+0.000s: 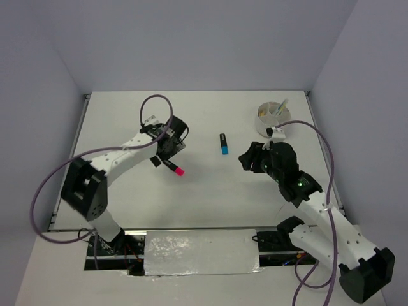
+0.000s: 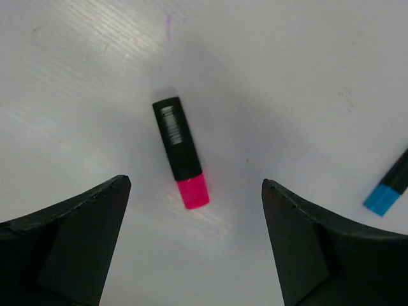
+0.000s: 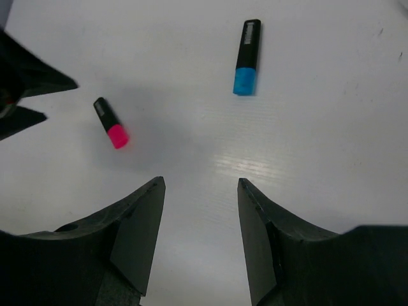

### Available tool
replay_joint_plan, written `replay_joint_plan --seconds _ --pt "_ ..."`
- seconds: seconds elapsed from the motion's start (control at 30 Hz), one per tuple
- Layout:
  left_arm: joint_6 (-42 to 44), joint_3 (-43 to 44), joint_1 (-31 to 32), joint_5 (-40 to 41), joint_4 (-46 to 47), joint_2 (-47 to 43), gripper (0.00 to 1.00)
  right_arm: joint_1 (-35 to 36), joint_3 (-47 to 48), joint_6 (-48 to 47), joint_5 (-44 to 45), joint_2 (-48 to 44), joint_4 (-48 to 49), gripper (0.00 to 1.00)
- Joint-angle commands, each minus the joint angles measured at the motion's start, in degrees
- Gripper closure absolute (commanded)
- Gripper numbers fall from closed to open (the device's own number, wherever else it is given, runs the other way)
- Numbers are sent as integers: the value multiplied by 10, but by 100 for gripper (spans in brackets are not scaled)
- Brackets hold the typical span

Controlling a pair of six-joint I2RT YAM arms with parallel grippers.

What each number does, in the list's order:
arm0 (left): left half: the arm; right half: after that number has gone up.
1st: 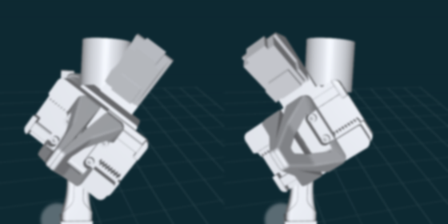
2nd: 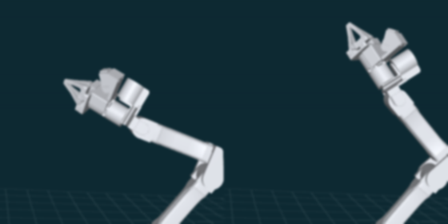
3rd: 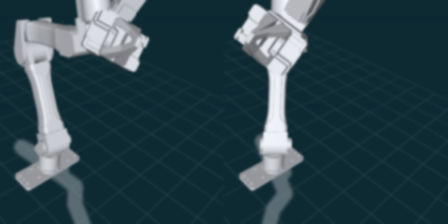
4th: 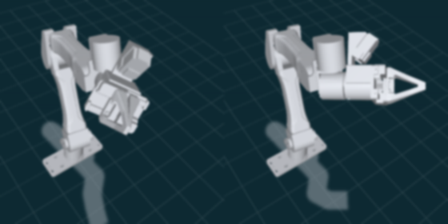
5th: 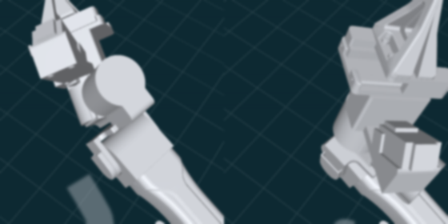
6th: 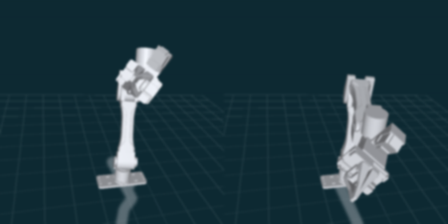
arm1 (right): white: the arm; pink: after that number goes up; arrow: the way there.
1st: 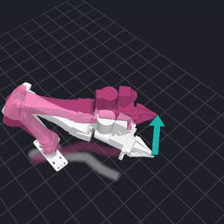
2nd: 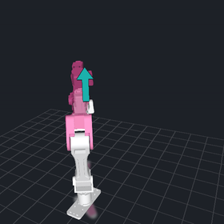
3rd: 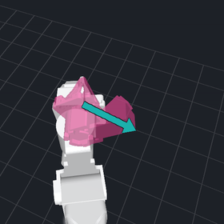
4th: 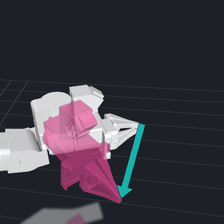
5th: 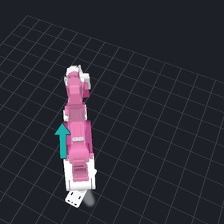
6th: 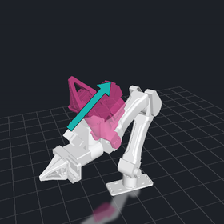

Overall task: Sort the stationery into containers
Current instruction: Pick up the pen from the center of the board.

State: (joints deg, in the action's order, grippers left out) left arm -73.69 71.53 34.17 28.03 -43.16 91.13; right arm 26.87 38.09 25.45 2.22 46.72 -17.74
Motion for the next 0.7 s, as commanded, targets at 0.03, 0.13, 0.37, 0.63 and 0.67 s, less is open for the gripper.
replay_joint_plan --seconds 0.03,0.13,0.37,0.63,0.67 --pt "-59 91 -9 -1 -84 104 4 5 -6 -5 2 -55 -54 43" --pt "-68 121 -12 -24 -106 161 6 5 -11 -8 -10 -88 -66 42" --pt "-99 90 -12 -39 -102 168 6 5 -14 -17 -20 -96 -65 42" --pt "-88 66 -21 -56 -60 198 10 5 -19 -10 -42 -89 -50 42" --pt "-88 63 -24 -57 -58 200 14 5 -17 -9 -42 -91 -53 42"
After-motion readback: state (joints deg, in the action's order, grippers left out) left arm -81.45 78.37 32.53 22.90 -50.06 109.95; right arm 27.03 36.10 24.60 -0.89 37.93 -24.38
